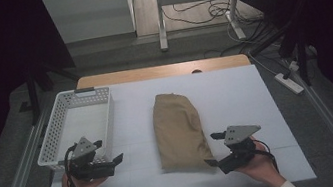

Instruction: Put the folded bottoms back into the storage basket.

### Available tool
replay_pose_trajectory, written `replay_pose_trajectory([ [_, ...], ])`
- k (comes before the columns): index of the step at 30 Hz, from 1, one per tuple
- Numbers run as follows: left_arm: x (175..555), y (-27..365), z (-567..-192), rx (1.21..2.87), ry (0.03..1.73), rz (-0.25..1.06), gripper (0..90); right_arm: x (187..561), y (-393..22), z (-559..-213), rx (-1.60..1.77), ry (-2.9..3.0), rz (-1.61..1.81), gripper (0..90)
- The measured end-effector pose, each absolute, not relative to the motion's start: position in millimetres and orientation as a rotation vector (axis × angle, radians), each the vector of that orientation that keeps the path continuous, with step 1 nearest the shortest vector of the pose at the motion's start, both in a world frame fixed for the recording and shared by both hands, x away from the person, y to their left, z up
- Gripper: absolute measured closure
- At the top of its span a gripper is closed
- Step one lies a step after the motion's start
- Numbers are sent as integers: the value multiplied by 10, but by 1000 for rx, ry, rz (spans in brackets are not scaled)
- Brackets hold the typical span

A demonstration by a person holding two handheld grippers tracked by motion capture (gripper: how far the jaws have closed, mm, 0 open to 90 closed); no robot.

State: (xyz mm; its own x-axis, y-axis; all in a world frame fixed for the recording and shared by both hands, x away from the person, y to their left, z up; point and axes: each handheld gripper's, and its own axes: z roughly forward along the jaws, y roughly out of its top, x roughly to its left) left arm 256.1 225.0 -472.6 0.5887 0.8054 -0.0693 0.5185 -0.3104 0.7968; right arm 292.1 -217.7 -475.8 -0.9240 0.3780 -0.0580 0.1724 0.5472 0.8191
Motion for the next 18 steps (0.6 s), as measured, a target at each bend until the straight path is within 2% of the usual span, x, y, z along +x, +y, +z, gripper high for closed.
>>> replay_pose_trajectory([
  [18, 2567, 2227, -4750, 1998, 1054, 428, 103, 2961, -1863, -4836, 366, 2681, 1236, 153],
])
